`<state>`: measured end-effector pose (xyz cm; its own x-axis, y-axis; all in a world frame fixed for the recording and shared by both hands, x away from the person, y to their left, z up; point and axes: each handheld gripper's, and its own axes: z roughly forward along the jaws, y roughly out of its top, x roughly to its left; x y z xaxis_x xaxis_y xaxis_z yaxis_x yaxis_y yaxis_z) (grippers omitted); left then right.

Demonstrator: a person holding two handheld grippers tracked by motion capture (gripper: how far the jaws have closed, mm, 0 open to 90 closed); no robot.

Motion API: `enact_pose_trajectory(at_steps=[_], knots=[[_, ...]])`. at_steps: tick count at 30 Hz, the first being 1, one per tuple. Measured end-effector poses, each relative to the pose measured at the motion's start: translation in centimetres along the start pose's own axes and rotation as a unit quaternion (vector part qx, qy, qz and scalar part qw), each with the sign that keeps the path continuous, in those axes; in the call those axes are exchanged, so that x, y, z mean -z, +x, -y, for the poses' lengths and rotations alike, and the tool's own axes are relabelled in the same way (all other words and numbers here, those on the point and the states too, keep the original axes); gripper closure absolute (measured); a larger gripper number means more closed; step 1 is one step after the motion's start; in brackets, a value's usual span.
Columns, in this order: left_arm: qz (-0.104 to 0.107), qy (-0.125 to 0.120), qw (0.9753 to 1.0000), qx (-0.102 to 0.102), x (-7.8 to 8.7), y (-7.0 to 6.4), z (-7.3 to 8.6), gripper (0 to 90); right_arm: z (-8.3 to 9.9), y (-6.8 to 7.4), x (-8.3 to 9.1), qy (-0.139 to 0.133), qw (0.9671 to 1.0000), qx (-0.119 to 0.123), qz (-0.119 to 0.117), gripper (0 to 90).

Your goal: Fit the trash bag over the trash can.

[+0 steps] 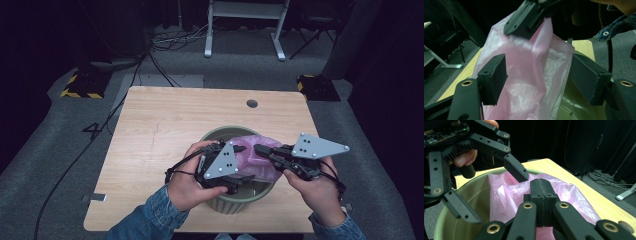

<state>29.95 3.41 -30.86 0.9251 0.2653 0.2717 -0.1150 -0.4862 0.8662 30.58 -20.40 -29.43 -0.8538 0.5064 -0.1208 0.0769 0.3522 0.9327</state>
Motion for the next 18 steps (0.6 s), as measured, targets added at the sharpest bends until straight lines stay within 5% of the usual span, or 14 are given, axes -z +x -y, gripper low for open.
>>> enact_pose_trajectory(at_steps=[3,9,12,18], knots=[[-0.006,0.011,0.9999,0.004,-0.1,0.1,0.1,38.2,-0.1,0.3,-0.6,0.001,1.0,0.002,-0.009,90.0],[-0.026,0.056,0.998,0.012,0.0,1.1,0.7,81.7,-0.1,0.9,-1.0,-0.003,0.9998,0.006,-0.017,90.0],[-0.033,0.064,0.9969,0.029,0.2,1.6,1.1,87.9,0.1,0.7,-0.5,-0.004,0.9999,0.006,-0.007,87.0],[-0.053,0.07,0.9942,0.061,0.7,2.7,1.9,87.9,0.8,-0.4,1.7,-0.017,0.9993,-0.006,0.032,64.3]])
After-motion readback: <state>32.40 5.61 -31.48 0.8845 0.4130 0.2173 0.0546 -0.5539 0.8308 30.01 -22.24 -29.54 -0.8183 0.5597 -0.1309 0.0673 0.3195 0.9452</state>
